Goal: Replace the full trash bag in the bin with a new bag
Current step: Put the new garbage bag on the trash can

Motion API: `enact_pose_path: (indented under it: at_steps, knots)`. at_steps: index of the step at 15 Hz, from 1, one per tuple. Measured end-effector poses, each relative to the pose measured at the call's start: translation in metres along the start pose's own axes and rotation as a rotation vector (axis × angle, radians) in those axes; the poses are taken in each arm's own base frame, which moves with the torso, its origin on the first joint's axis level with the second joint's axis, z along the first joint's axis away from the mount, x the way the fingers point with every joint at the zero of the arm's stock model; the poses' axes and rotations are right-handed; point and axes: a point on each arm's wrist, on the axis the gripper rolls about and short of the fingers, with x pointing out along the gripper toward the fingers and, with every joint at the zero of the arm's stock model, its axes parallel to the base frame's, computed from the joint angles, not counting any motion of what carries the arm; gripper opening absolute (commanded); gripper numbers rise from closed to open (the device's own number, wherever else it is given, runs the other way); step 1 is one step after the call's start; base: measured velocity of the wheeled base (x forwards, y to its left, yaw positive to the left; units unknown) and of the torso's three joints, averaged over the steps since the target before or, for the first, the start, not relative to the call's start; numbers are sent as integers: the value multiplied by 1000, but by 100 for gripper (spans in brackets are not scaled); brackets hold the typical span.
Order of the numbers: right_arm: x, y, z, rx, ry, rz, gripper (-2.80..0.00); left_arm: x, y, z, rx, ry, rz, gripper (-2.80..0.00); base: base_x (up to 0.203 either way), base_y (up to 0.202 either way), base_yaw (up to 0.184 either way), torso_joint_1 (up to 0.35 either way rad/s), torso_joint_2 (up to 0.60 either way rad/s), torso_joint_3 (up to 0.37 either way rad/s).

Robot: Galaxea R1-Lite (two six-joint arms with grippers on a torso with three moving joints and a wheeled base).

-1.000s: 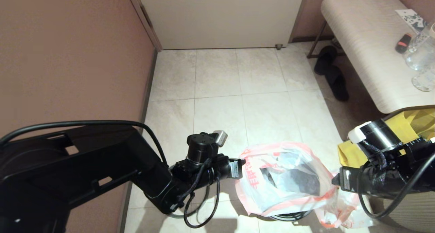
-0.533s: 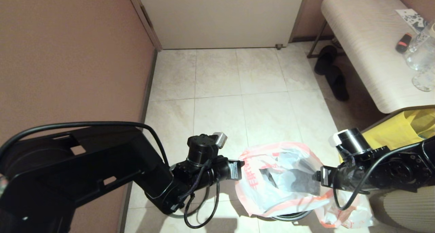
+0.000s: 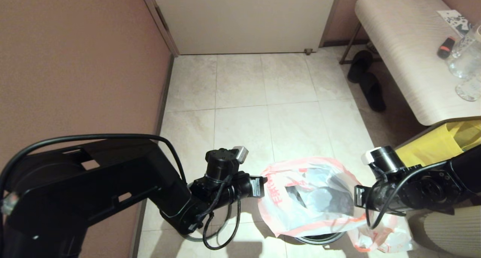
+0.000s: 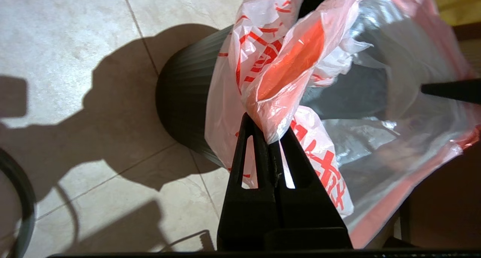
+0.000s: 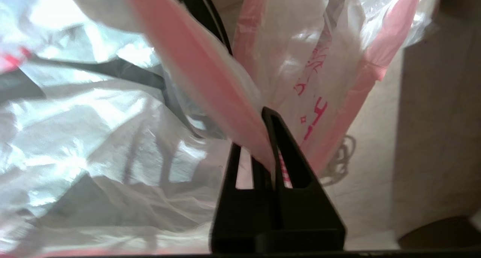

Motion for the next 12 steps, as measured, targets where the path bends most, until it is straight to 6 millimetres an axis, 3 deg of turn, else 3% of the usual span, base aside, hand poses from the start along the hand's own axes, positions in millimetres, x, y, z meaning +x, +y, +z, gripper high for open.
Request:
enact_pose_path:
  at_steps: [7, 12]
  knots:
    - [-9, -20, -29, -2, 76, -25, -280, 6, 17, -13, 3, 44, 41, -280, 0, 0, 0, 0, 0, 0]
    - [28, -16, -42, -13, 147, -9, -280, 6, 27, -29, 50, 147, 81, -280, 0, 0, 0, 0, 0, 0]
